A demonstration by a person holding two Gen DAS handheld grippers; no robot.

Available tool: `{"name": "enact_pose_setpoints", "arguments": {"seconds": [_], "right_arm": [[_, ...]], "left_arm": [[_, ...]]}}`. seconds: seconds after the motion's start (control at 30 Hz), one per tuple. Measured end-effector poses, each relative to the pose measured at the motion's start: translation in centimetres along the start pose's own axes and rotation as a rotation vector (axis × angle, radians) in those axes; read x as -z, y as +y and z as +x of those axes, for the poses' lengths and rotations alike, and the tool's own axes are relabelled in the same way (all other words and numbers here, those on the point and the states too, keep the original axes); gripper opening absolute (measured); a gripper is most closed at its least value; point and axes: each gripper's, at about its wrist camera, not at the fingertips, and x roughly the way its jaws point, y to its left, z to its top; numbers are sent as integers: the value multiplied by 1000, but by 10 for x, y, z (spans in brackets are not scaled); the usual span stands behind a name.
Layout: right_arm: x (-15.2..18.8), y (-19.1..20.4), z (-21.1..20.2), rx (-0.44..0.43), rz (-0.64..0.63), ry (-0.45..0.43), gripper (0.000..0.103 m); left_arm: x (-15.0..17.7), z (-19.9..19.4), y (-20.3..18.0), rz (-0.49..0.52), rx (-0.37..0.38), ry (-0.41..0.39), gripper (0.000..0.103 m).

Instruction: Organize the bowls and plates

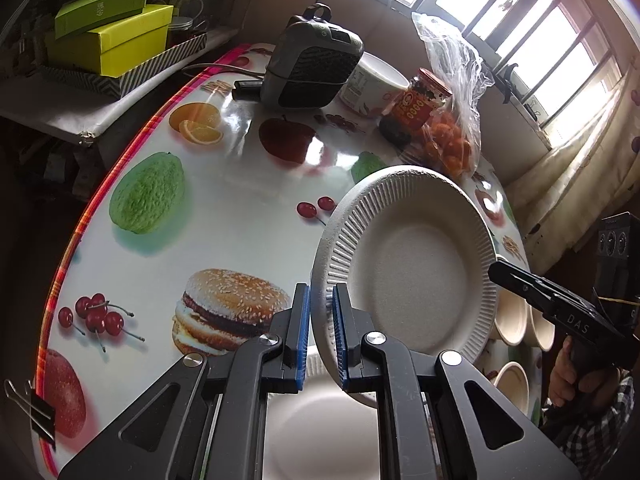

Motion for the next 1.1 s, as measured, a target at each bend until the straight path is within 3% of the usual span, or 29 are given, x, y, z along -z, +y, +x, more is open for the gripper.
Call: {"name": "enact_pose_setpoints", "arguments": {"seconds": [0.6,1.1], "right_arm": [[50,46,-3,-30,-32,30,15],[89,61,0,-43,-41,81,15]], "left_arm": [[46,-34,33,-30,-13,-5,12],[81,-36,48,-28,-36,46,12]]}}
